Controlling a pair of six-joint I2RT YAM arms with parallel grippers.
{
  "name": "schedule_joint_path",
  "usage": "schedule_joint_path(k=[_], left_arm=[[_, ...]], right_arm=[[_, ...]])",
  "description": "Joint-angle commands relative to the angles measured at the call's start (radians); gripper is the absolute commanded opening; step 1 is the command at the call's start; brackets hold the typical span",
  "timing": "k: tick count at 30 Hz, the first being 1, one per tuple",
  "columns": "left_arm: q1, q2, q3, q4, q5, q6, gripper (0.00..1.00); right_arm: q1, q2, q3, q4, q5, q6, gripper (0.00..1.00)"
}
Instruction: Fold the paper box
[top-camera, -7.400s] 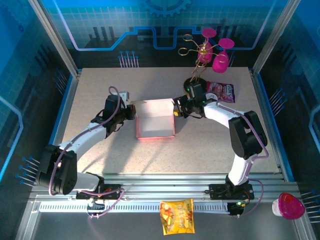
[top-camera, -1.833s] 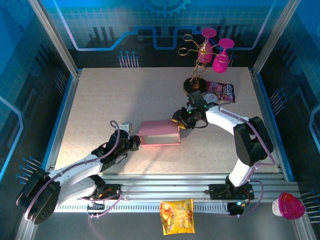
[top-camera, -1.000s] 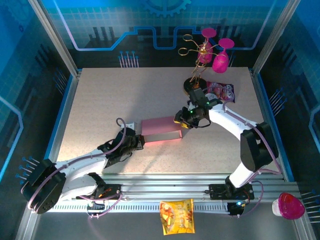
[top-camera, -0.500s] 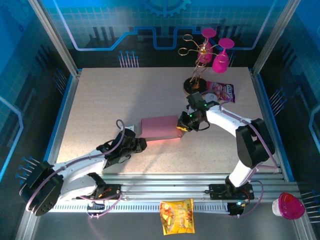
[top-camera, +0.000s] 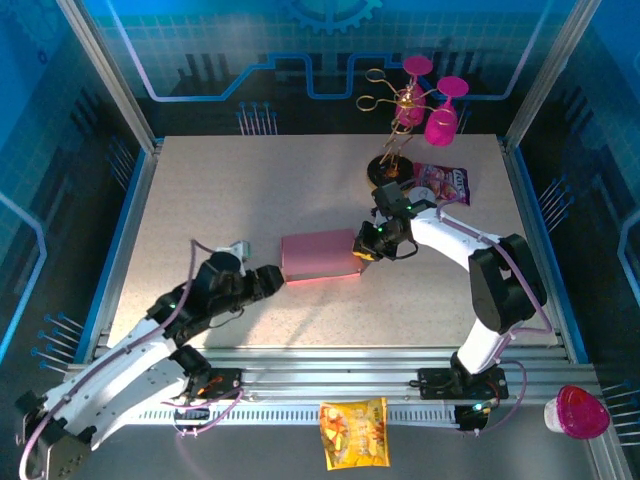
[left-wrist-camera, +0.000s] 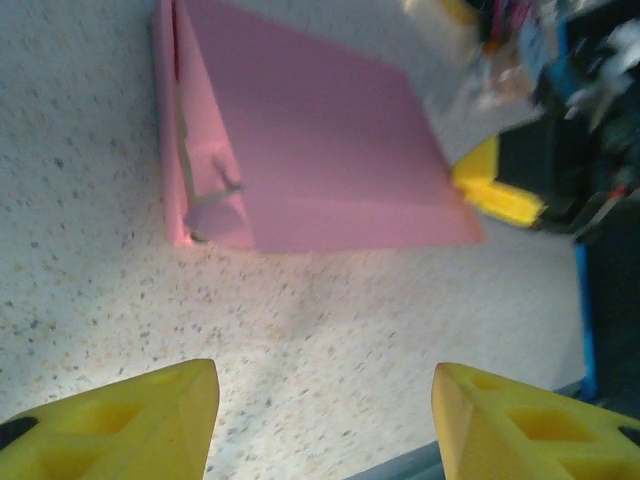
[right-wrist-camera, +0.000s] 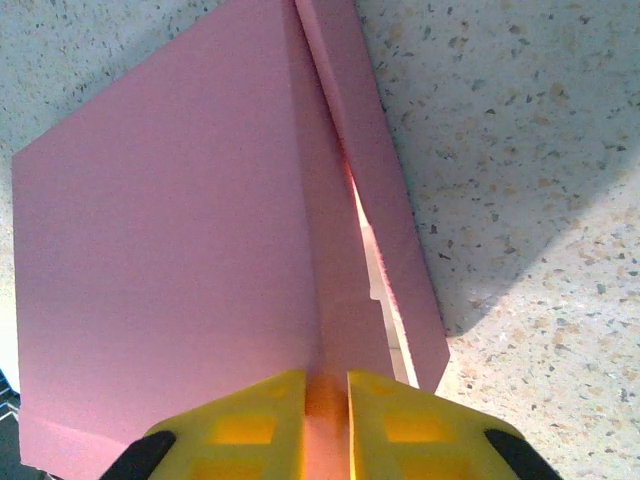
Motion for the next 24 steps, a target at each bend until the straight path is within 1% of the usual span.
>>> schedule_joint_path(k=[1, 3, 4, 6, 9, 15, 17, 19, 24], left_arm=[[0.132, 0.051, 0.055, -0.086, 0.122, -0.093, 0.56], [0.238, 0.143, 0.067, -0.018, 0.250, -0.115, 0.55], [0.276, 0.204, 0.080, 0.014, 0.299, -0.109, 0.54], [0.306, 0.327, 0.127, 0.047, 0.353, -0.060, 0.54], [0.308, 0.490, 0.192, 0.091, 0.404, -0.001, 0.52], [0.311, 0.663, 0.180, 0.199, 0.415, 0.028, 0.44], [0.311, 0.688, 0.162, 0.242, 0.423, 0.022, 0.42], [0.310, 0.707, 0.150, 0.276, 0.424, 0.018, 0.37], [0.310, 0.744, 0.160, 0.270, 0.423, 0.042, 0.28]], right_arm=[[0.014, 0.025, 0.025, -0.035, 0.024, -0.021, 0.17], [0.014, 0.030, 0.033, -0.041, 0.025, -0.029, 0.17], [0.014, 0.031, 0.037, -0.044, 0.024, -0.031, 0.17], [0.013, 0.034, 0.045, -0.048, 0.026, -0.038, 0.17], [0.013, 0.041, 0.057, -0.055, 0.032, -0.048, 0.18], [0.012, 0.052, 0.064, -0.057, 0.028, -0.051, 0.18], [0.012, 0.053, 0.064, -0.055, 0.025, -0.051, 0.18], [0.012, 0.055, 0.063, -0.052, 0.020, -0.049, 0.18], [0.012, 0.056, 0.064, -0.048, 0.018, -0.047, 0.18]])
